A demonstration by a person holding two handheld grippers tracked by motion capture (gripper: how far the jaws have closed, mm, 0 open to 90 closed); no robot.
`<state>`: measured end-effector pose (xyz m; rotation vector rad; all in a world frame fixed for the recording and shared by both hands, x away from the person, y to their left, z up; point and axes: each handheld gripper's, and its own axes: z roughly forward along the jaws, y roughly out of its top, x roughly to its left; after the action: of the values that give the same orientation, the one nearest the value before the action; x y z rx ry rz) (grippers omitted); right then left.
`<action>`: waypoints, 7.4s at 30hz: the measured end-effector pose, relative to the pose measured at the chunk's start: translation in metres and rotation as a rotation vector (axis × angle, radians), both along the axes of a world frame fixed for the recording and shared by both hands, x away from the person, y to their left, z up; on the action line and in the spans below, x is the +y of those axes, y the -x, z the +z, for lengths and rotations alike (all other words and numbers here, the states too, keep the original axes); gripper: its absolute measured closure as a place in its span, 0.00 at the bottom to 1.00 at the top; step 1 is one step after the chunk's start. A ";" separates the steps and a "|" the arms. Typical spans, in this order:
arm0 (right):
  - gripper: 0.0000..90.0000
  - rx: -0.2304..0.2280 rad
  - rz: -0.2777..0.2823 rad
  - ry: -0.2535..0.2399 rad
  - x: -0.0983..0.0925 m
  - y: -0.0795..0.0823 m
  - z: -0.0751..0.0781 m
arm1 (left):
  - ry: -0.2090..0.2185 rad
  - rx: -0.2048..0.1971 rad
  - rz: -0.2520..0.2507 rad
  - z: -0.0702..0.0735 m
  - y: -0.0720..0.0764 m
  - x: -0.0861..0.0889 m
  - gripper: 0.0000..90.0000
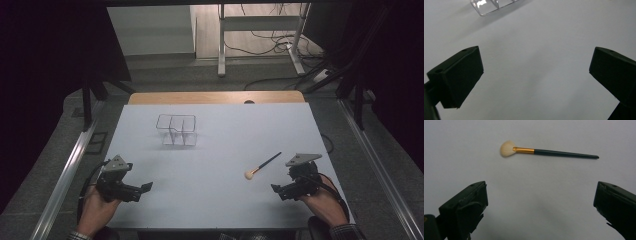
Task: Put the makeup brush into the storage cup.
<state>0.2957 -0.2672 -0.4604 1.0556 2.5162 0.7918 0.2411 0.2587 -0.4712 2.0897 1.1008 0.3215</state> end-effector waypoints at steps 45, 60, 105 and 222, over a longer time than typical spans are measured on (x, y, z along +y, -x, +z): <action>0.02 0.039 -0.075 -0.036 -0.015 -0.021 0.004 | -0.004 0.005 -0.026 -0.002 -0.001 0.000 0.00; 0.01 0.044 -0.083 -0.023 -0.014 -0.028 0.009 | -0.018 0.009 -0.027 -0.002 -0.002 -0.001 0.00; 0.00 0.106 0.017 0.081 0.021 -0.081 0.004 | -0.029 0.028 -0.029 -0.004 -0.004 -0.001 0.00; 0.93 0.080 0.091 -0.066 0.024 -0.085 0.015 | 0.056 0.015 -0.034 0.000 -0.003 0.000 0.00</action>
<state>0.3808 -0.2430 -0.4449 1.0186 2.6385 0.8798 0.2436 0.2591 -0.4715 2.0618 1.0695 0.2564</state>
